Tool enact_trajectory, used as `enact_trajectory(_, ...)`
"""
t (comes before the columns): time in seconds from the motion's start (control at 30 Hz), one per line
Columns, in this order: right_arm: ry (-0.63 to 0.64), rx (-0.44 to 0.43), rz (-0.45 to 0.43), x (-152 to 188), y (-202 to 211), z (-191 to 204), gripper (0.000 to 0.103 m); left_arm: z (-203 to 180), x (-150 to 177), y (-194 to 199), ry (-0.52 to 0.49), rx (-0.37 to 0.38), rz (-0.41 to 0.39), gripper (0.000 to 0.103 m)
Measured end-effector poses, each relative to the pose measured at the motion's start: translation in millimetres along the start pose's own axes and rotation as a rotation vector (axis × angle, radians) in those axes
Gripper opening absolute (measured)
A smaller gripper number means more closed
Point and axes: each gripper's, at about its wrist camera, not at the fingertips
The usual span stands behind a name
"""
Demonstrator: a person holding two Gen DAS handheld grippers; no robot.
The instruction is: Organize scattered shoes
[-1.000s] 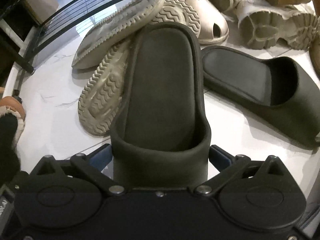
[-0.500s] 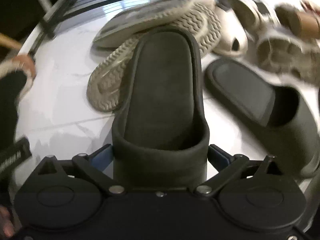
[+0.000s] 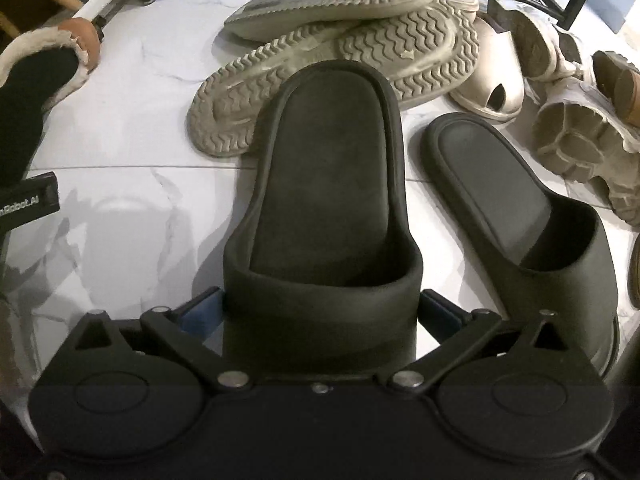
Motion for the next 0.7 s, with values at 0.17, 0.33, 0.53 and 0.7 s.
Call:
enact_trajectory(0.17, 0.002, -0.010, 0.005, 0.4, 2.8, -1.7, 0.103, 0.6, -0.2, 0.8, 0.007, 0.036, 0.000, 0.102)
enact_trajectory(0.33, 0.009, -0.032, 0.015, 0.9, 4.9, -2.7, 0.101, -0.8, -0.3, 6.8, 0.025, 0.128, -0.025, 0.102)
enact_trajectory(0.53, 0.000, -0.052, 0.012, 0.3, 13.0, -8.2, 0.096, 1.6, -0.9, 8.4, 0.065, 0.218, -0.025, 0.102)
enact_trajectory(0.7, -0.037, -0.063, 0.014, 1.2, 11.3, -18.2, 0.101, 5.1, -1.7, 5.5, 0.112, 0.262, -0.007, 0.102)
Point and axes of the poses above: each gripper's, at about its wrist camera, not at the fingertips, and y roughly against the way its jaws point, z to its left, x to its underside, and after that the axes turned 2 degrees about -x, right-handed
